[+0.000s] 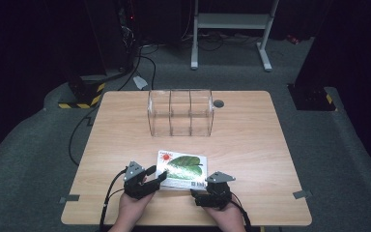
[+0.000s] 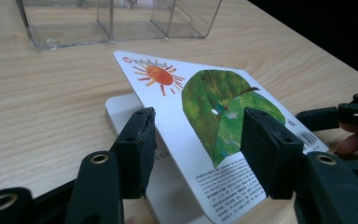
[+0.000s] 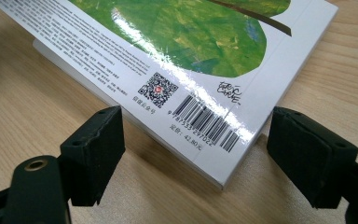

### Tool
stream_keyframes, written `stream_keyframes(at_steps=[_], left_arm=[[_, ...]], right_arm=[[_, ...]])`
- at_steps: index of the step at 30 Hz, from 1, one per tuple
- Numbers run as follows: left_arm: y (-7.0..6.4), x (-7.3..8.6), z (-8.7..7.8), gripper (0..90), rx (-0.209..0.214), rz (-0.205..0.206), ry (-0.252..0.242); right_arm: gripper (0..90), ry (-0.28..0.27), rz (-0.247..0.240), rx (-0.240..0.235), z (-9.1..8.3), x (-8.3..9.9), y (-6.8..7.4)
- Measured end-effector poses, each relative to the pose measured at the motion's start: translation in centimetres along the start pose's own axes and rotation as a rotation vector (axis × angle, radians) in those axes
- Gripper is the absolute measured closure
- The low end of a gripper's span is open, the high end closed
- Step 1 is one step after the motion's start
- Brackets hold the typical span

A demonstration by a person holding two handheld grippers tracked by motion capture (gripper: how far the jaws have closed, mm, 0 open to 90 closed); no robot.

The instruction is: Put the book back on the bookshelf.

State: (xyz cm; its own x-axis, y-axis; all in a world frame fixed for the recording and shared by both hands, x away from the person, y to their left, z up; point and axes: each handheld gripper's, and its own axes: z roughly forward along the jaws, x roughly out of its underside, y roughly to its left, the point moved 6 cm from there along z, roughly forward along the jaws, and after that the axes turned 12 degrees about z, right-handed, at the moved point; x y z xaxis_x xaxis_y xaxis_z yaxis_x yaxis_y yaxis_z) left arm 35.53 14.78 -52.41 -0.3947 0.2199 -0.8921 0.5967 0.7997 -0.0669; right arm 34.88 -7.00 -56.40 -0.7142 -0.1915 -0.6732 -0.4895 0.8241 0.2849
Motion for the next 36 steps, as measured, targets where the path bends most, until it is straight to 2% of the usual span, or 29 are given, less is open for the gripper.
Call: stream_keyframes(at_steps=[3,9,12,14,18,21,25,30,36], left_arm=[[-0.3,-0.3,-0.3,45.2,0.006,0.014,-0.014],[-0.5,-0.7,-0.6,45.3,0.019,0.014,-0.037],[-0.5,-0.7,-0.7,45.4,0.026,0.018,-0.04],[-0.5,-0.7,-0.8,45.4,0.031,0.019,-0.042],[-0.4,-0.7,-0.7,45.1,0.04,0.026,-0.038],[0.0,-0.4,-0.4,42.2,0.044,0.01,-0.019],[0.0,-0.2,0.1,39.7,0.072,-0.009,0.003],[0.4,0.1,1.2,39.2,0.091,-0.053,0.05],[0.3,-0.1,1.8,41.5,0.109,-0.034,0.083]], right_arm=[[18.9,-0.002,0.001,0.01,0.0,0.1,0.1],[19.8,-0.01,-0.009,0.023,0.1,0.1,0.1],[23.9,-0.023,-0.02,0.046,0.1,0.1,0.0],[25.3,-0.025,0.002,0.048,0.0,0.1,0.0],[26.5,-0.036,0.001,0.046,0.0,0.1,0.0],[26.4,-0.03,0.006,0.041,0.0,0.1,-0.1],[26.3,-0.029,0.011,0.036,-0.1,0.0,-0.1],[26.4,-0.027,0.011,0.03,0.0,0.0,-0.1],[26.4,-0.024,0.004,0.037,0.0,0.0,-0.1]])
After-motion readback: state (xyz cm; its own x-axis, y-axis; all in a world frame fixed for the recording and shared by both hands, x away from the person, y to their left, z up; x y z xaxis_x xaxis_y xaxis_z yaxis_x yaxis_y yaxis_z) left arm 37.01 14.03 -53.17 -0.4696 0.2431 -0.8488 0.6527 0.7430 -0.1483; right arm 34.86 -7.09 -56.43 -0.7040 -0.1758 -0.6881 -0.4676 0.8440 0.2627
